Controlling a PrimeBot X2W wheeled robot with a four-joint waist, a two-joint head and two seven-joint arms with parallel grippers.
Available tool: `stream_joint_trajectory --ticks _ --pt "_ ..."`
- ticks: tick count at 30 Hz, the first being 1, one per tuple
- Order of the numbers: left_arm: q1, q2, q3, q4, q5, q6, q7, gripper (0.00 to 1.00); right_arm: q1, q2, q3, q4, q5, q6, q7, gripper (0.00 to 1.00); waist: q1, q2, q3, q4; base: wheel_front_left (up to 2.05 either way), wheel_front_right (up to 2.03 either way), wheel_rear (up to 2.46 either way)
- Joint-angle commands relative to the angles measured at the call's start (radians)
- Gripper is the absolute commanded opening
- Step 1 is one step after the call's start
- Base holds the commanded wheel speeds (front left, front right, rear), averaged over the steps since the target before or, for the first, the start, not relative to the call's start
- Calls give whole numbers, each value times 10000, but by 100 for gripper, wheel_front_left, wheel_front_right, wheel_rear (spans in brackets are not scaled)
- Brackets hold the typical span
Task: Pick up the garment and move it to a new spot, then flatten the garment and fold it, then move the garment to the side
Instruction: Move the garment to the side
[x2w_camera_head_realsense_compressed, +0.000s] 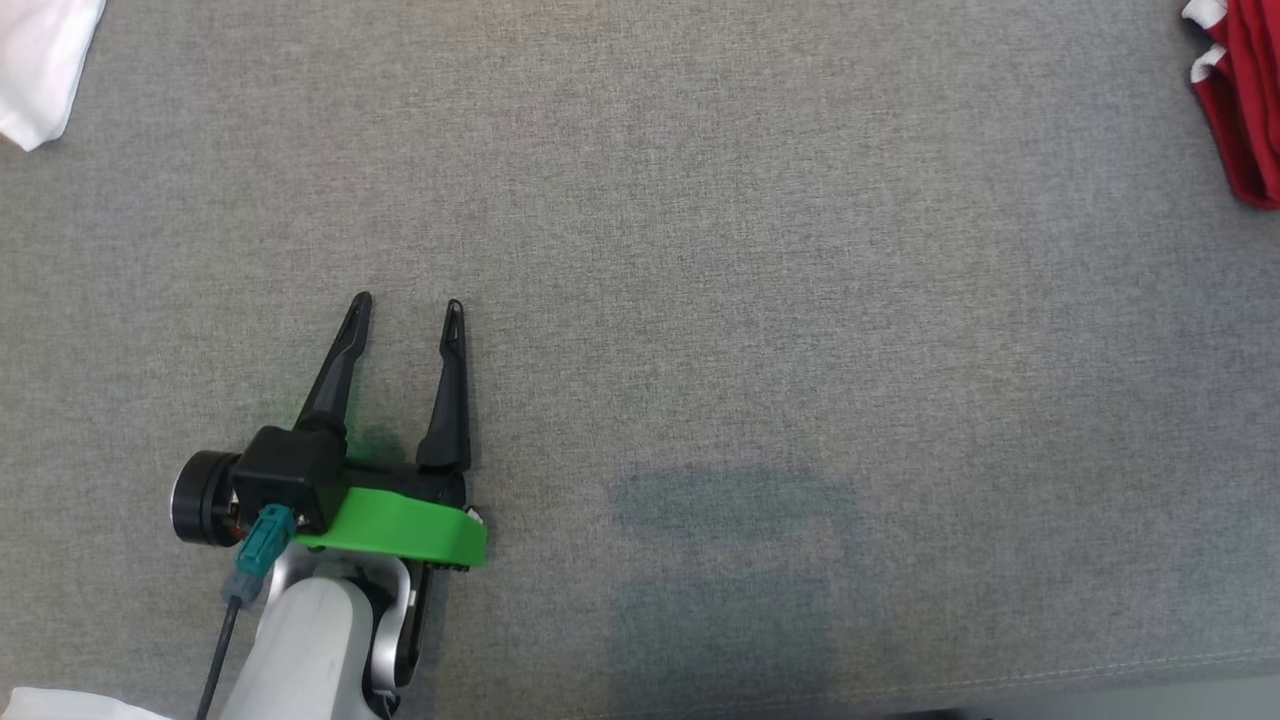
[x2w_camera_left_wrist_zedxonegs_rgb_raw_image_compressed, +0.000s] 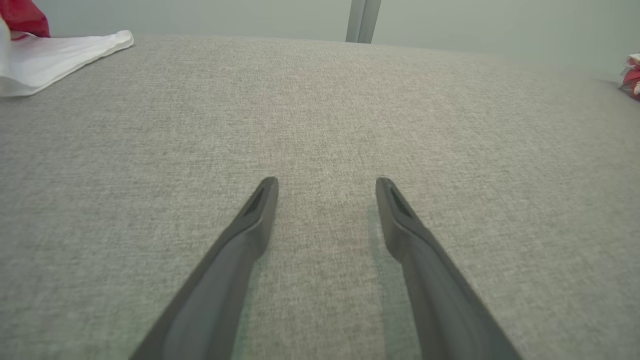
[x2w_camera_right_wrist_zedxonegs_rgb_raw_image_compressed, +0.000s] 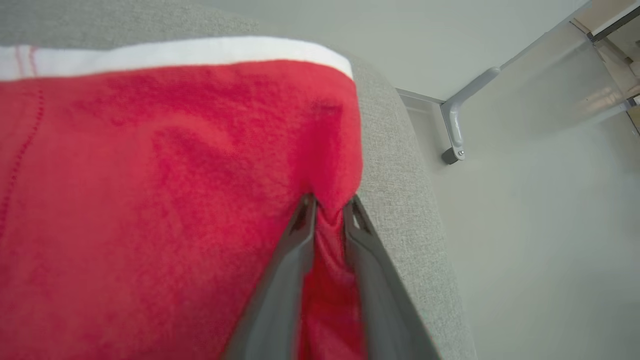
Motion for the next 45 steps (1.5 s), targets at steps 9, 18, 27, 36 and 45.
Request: stream_joint_trajectory --ticks 9,18,27,36,45 --pt "-208 87 21 136 -140 98 -107 100 -179 246 -484 340 -1213 -18 -1287 100 -1 14 -162 -195 0 0 0" --pt "-201 19 48 417 -317 113 -228 100 -49 916 -683 155 -1411 -18 -2439 100 -1 14 -1063 -456 0 0 0" --pt "227 -45 483 948 -692 236 -411 100 1037 2132 -355 -458 -603 -18 -3147 100 -1 14 -2775 -528 0 0 0" --pt "792 -113 1007 1363 -941 283 -482 100 2792 2941 451 -1826 290 -18 -3305 100 -1 14 -4217 -496 0 0 0" --pt "1696 -227 1317 1371 -920 231 -488 100 5459 3785 -153 -4263 559 -18 -3350 100 -1 14 -5056 -267 0 0 0"
